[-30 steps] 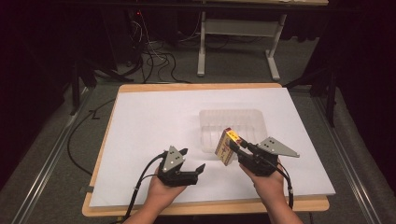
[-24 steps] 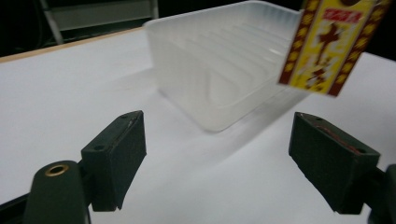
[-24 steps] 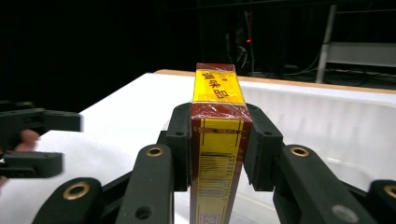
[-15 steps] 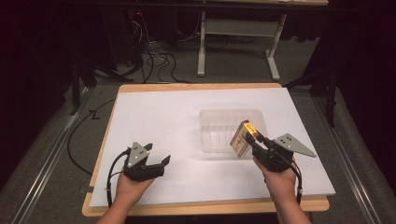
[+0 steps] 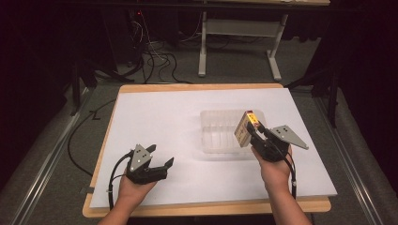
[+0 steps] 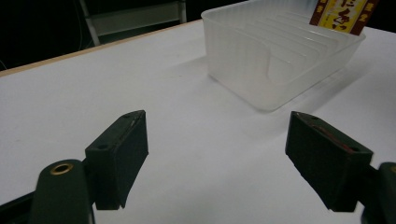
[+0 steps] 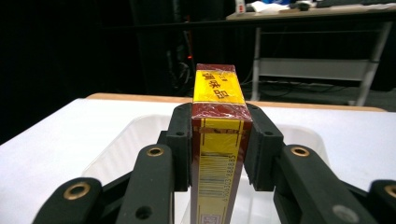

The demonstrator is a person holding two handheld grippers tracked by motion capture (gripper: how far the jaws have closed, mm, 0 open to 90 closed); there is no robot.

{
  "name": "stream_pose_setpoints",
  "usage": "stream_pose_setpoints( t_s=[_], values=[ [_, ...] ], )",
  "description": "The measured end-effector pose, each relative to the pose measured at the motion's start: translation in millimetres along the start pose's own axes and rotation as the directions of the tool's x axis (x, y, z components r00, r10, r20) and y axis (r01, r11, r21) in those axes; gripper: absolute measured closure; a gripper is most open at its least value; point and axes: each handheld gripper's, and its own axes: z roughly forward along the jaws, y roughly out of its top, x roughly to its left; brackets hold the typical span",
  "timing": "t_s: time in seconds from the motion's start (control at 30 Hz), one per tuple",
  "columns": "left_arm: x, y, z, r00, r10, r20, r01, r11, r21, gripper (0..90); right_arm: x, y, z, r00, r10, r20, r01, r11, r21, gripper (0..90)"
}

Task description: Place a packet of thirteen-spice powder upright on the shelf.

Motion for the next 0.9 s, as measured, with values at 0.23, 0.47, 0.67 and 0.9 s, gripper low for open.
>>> stream_pose_setpoints(
  t_s=[0.23,0.47,0.67,0.9],
  values=[
    [-0.1,0.2,-1.7,1.0,-0.003,0.008,0.003,1.0,-0.002,22.0,5.4,5.3,18.3,0.9985,0.005,0.055,-0.005,1.0,-0.004,68.1],
    [-0.6,0.0,-1.8,0.9999,0.004,0.014,-0.004,1.0,0.0,22.0,13.5,9.6,35.1,0.9944,0.006,0.106,-0.005,1.0,-0.009,68.1],
    [-1.6,0.3,-2.5,0.9998,0.008,0.017,-0.008,1.0,-0.001,22.1,19.3,8.7,45.6,0.9914,0.015,0.13,-0.015,1.0,-0.004,68.1],
    [-0.7,0.9,-4.9,0.9999,0.014,0.006,-0.014,0.9999,-0.003,22.1,22.8,6.5,51.7,0.9884,0.02,0.151,-0.02,1.0,-0.002,68.1]
  ],
)
